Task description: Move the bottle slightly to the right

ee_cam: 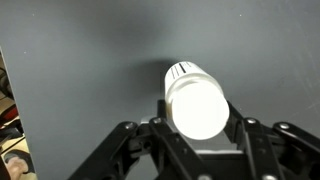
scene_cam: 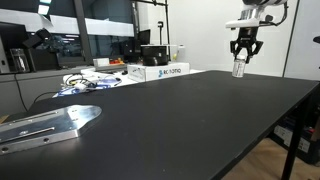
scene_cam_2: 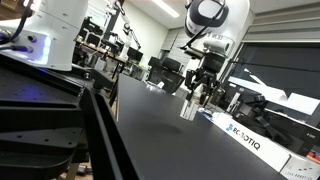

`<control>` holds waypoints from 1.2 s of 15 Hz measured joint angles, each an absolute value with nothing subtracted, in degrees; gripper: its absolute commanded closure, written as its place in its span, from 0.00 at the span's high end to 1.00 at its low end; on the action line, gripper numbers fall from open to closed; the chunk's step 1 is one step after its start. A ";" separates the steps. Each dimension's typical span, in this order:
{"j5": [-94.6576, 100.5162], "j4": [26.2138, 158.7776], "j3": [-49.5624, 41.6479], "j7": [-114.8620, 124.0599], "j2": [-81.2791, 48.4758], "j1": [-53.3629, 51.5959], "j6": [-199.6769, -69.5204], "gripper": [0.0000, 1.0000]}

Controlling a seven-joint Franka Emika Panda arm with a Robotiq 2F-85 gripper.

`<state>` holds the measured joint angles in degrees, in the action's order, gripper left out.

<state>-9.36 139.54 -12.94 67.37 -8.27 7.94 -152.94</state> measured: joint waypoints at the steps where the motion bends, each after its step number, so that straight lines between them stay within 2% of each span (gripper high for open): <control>1: -9.85 139.55 -12.99 67.53 -8.40 7.94 -152.73 0.30; 4: -10.25 139.56 -13.15 68.47 -8.66 7.94 -152.07 0.30; 5: -10.34 139.57 -13.18 68.67 -8.67 7.94 -151.76 0.55; 12: -12.25 139.56 -13.00 68.61 -8.66 7.94 -150.61 0.55; 13: -12.25 139.56 -13.00 68.61 -8.66 7.94 -150.60 0.30; 18: -12.14 139.56 -13.27 68.46 -8.91 7.98 -150.85 0.30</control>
